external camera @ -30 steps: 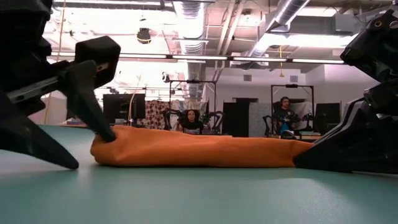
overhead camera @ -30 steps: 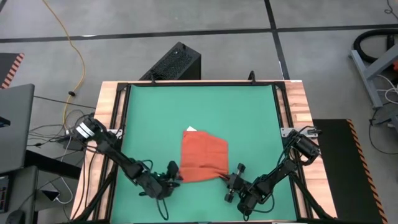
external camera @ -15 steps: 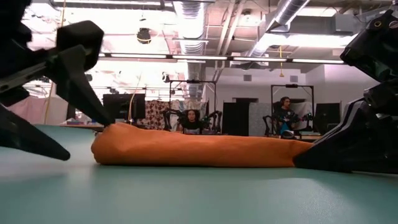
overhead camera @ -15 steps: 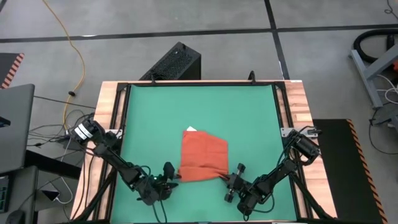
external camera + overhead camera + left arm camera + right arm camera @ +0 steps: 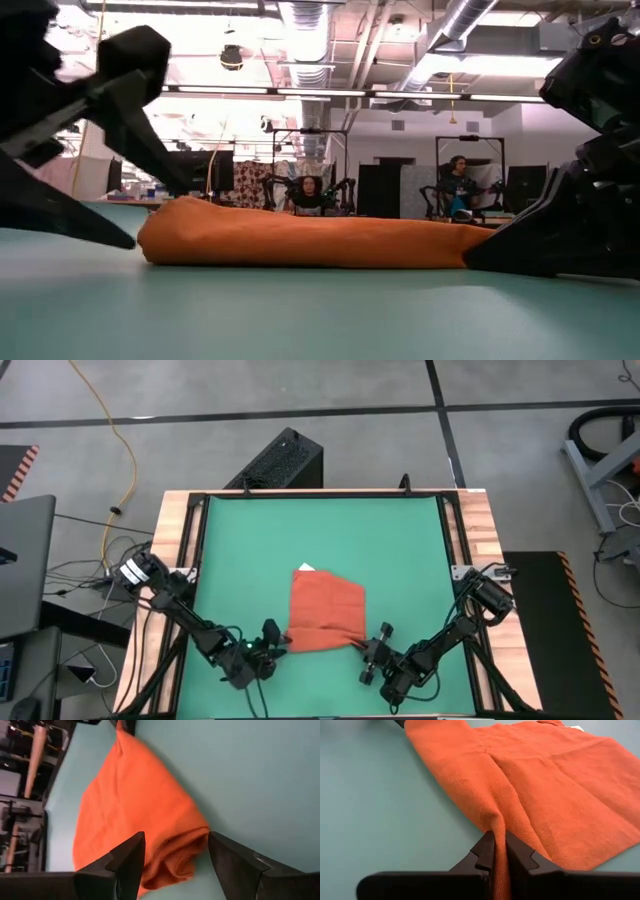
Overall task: Roll towel into tight, uniform cylinder
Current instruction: Roll the orange towel
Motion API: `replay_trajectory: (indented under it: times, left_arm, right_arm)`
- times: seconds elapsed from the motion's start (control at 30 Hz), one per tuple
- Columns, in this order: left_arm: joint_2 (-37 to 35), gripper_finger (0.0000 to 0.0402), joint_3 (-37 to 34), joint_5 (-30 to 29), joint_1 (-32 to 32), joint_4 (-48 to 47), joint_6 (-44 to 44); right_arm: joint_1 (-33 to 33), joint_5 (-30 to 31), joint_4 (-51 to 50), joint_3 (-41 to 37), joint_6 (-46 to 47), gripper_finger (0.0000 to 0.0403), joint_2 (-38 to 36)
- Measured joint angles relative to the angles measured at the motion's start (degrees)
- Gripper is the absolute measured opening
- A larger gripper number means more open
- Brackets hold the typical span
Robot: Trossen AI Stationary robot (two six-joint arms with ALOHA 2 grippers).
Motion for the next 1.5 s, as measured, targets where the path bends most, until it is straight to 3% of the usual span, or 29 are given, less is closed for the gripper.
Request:
replay_trajectory:
  times: [0.3,0.47,0.6,0.83,1.03,1.23,1.5]
  left_arm:
    - [-0.22,0.0208,-1.89,6.34,4.49,1.49,-0.89]
    - [-0.24,0.02,-3.6,7.04,6.39,1.67,-4.08]
    - [-0.21,0.0153,-4.22,9.06,7.72,1.56,-6.04]
    - [-0.13,0.0018,-4.26,10.63,8.89,1.4,-8.74]
    - [-1.83,0.0005,-4.43,11.19,8.92,1.86,-13.25]
    - [-5.89,0.0003,-4.48,16.17,9.96,1.91,-17.75]
    - [-6.15,0.0003,-4.48,33.79,17.13,2.48,-28.17]
  right_arm:
    - [0.02,0.0,-0.02,0.0,0.03,0.0049,0.0]
    - [0.04,0.0,-0.03,0.0,0.05,0.0049,0.0]
    - [0.04,0.0,0.05,0.0,0.05,0.0049,0.0]
    - [0.09,0.02,0.45,-0.04,0.05,0.0049,0.0]
    - [0.36,-1.69,-0.62,-0.23,0.2,0.0049,-2.86]
    - [-0.22,-7.9,-5.17,-0.24,3.35,0.0049,-8.9]
    - [-3.83,-22.35,-6.49,-0.3,7.98,0.0032,-16.99]
